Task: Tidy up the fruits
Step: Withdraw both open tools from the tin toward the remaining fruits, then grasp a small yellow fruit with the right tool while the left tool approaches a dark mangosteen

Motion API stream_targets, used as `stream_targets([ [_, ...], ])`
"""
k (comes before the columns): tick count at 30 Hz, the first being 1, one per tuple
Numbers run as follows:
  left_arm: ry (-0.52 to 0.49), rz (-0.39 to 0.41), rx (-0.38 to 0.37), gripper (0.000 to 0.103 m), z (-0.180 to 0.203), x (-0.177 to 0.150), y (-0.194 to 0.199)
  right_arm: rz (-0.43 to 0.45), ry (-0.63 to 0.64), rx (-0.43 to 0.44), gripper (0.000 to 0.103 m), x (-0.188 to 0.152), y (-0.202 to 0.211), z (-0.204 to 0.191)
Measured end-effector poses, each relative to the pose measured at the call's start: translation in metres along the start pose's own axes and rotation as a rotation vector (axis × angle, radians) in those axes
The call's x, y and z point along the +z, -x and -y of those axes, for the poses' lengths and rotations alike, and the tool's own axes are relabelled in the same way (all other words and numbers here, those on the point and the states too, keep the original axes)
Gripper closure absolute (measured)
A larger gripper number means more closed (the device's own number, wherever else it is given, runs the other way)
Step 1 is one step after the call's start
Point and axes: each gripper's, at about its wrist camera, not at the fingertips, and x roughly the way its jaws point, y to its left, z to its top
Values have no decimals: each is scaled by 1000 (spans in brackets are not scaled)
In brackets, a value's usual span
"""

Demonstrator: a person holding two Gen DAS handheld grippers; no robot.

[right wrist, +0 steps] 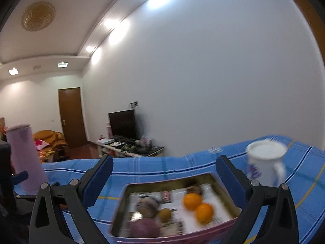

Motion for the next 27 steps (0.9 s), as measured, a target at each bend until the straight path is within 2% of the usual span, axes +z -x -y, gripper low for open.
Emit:
stream_targets([
  [2, -8, -4, 10, 0, -9, -2, -5, -10, 0, 10, 1, -5, -4, -12],
  [9, 84, -21, 0, 0, -55, -3, -20, -54, 86, 49, 1, -15, -18, -55],
  [11, 126, -30, 35, 0, -75, -5, -25, -75, 95, 70, 1, -17, -24, -67],
  [13, 126, -42, 99, 0, -90, -4, -32, -102, 86, 86, 1, -21, -31, -74],
  [15, 112, -69, 166, 0, -105, -3, -39, -147, 82, 117, 1, -27, -42, -85],
  [17, 126, -105, 202, 0, -116, -5, -46, -181, 92, 145, 1, -31, -49, -97],
  [19, 154, -158, 223, 0, -128, -9, -56, -217, 105, 174, 1, -34, -57, -108],
  [21, 180, -208, 227, 0, -135, -12, -64, -290, 131, 222, 1, -40, -68, -125],
  [23, 198, -224, 212, 0, -138, -15, -66, -360, 157, 254, 2, -47, -80, -139],
  [25, 190, -221, 210, 0, -139, -14, -64, -421, 188, 286, 13, -55, -91, -153],
  [26, 174, -216, 219, 0, -139, -13, -63, -460, 224, 299, 29, -61, -97, -161],
  [27, 159, -213, 233, 0, -139, -13, -63, -492, 253, 302, 40, -64, -101, -168],
])
